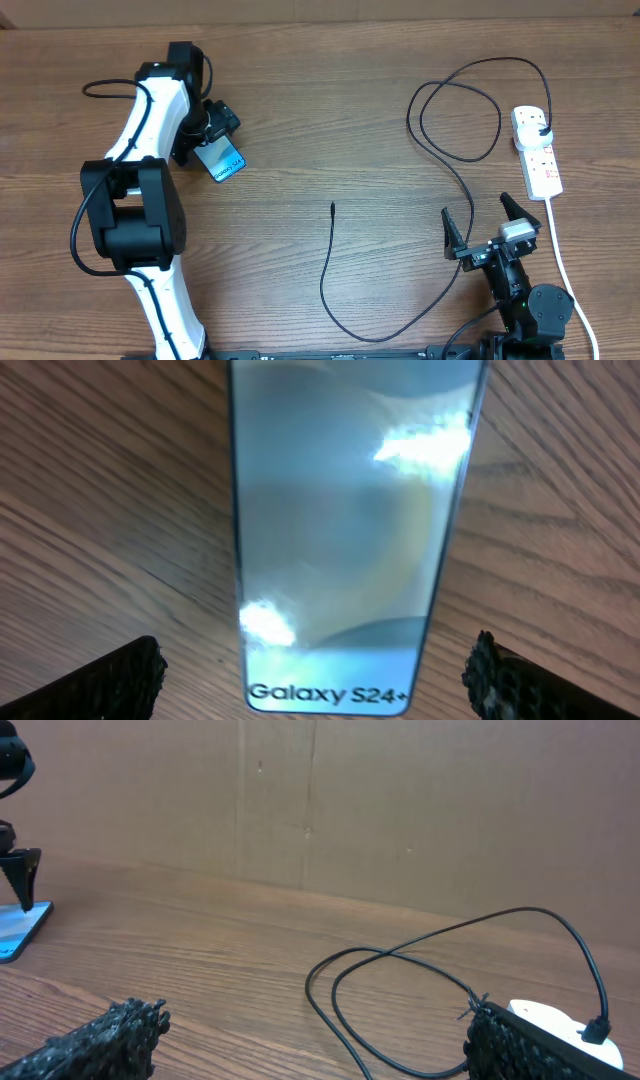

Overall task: Plug charger to phone and switch on socket
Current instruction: 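Lower the left gripper onto the phone and close on its sides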

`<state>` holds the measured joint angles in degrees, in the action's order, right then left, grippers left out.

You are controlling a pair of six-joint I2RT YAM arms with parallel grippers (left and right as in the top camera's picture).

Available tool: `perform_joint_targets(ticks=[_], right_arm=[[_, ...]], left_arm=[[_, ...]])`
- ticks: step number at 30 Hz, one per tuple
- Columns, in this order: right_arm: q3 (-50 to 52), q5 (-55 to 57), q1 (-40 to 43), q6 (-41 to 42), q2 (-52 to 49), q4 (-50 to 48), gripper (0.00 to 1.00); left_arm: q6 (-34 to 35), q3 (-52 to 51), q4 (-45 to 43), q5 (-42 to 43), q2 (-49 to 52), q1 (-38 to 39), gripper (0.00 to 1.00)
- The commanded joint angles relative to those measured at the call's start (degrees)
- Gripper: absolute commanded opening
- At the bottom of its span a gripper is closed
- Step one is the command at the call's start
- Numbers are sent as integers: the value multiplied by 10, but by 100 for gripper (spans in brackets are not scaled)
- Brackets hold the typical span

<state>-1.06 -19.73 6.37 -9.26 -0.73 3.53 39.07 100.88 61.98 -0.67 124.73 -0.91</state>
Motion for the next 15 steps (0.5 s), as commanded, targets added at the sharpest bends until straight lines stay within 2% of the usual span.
perform_joint_targets(ticks=[1, 5, 15], right_arm=[[6, -3, -3, -2, 6, -3, 100], [6, -3, -3, -2, 6, -3, 100], [6, -3, -3, -2, 6, -3, 100]], left_arm=[[-16, 16, -4, 7, 5, -8, 100], [-12, 16, -25, 38, 5, -9, 100], [12, 16, -32, 46, 5, -13, 100]])
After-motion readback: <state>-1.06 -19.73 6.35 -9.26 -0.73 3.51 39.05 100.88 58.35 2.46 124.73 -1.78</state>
